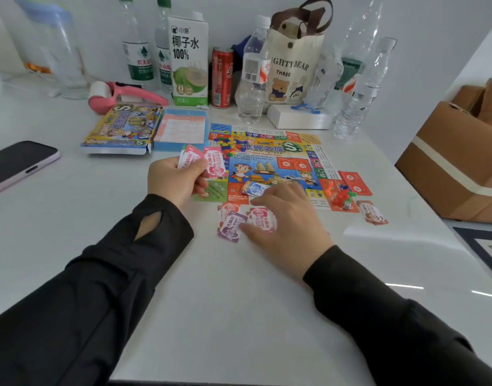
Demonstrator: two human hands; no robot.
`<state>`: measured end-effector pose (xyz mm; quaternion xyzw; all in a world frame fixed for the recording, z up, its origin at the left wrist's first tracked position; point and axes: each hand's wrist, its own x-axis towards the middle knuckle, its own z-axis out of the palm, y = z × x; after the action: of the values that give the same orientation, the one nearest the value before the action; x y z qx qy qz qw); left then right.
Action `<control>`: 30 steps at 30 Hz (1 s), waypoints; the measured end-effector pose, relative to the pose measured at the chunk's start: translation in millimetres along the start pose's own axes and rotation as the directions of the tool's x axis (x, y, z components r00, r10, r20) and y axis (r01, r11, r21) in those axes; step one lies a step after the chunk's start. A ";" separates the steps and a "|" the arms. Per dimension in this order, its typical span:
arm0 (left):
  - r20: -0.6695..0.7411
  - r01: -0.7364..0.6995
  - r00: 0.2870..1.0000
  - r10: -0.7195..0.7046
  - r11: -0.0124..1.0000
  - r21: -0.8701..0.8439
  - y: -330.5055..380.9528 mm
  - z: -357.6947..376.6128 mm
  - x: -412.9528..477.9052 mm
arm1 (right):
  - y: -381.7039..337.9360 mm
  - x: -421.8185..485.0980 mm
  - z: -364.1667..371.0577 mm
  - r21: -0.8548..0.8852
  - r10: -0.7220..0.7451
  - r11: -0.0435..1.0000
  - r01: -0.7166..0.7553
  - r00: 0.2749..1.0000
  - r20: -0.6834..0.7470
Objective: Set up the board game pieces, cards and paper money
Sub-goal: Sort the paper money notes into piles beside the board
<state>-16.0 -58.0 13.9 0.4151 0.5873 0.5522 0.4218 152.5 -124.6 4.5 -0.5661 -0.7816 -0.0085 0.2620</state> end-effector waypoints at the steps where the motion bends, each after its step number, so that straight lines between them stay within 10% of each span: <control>1: -0.002 0.001 1.000 -0.001 1.000 0.007 -1.3 -0.6 1.8 | -6.4 2.3 2.9 -0.028 -0.025 0.999 0.026 0.998 0.060; 12: 0.034 -0.081 0.996 0.078 0.992 0.093 -4.5 5.9 8.5 | -10.0 13.0 14.0 -0.019 -0.128 0.991 0.131 0.983 0.132; 22: -0.014 -0.031 0.999 0.031 1.000 0.005 1.6 1.2 12.2 | -10.0 31.8 2.3 -0.095 -0.259 0.966 0.242 0.912 -0.318; 30: -0.003 -0.023 1.000 0.023 1.000 -0.011 -0.9 -0.6 13.2 | -3.5 23.2 23.4 -0.024 -0.278 0.960 0.280 0.959 0.063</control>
<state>-20.6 -45.7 12.6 0.4186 0.5799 0.5610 0.4168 134.8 -98.2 -5.0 -0.4545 -0.8607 -0.0414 0.2257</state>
